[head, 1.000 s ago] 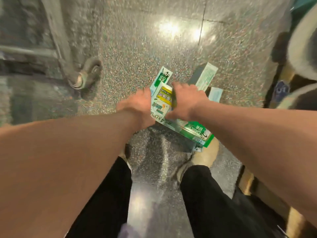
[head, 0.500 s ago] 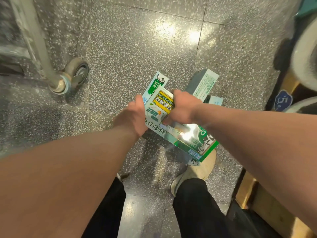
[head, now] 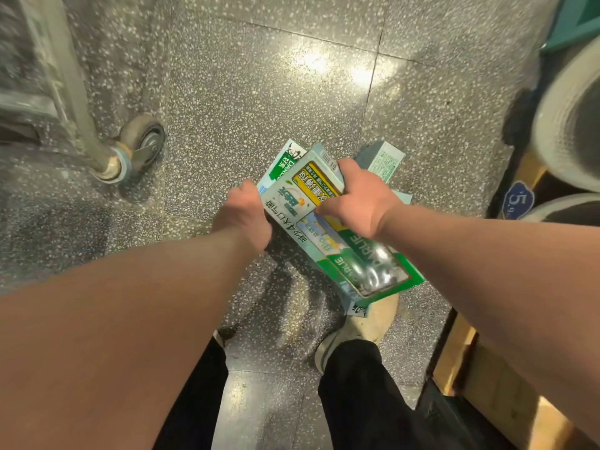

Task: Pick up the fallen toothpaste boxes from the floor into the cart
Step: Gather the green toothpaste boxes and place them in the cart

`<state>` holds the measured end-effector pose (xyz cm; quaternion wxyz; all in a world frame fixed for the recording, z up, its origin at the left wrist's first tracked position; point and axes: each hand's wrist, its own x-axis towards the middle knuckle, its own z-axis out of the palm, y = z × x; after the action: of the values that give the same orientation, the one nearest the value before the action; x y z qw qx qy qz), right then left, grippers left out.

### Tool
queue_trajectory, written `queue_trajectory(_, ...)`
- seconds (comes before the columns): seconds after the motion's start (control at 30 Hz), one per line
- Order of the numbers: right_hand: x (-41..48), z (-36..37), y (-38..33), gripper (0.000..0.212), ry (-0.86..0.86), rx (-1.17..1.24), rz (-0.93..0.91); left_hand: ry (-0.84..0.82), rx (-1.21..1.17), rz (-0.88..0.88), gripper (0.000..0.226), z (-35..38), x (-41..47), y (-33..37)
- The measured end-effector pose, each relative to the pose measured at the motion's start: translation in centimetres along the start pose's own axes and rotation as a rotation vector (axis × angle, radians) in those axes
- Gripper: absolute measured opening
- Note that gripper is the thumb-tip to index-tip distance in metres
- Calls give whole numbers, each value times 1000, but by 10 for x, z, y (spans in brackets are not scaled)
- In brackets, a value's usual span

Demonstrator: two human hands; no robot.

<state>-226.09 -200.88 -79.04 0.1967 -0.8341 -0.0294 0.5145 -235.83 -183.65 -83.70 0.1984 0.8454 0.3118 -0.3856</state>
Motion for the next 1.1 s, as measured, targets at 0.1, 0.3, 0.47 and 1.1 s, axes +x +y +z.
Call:
queue_trajectory(0.1,-6,1,-1,49,72,236,59,-37,-56,-123,36,-11,3,1)
queue_trajectory(0.3,9,8,-19,57,275,550,324,34,-86,-128,48,-17,-10,-1)
queue_trajectory(0.47,32,27,-42,57,293,495,338,62,-227,-13,45,-17,-17,3)
queue_trajectory(1.1,54,65,-68,87,328,655,489,-78,-332,157,28,-13,8,-4)
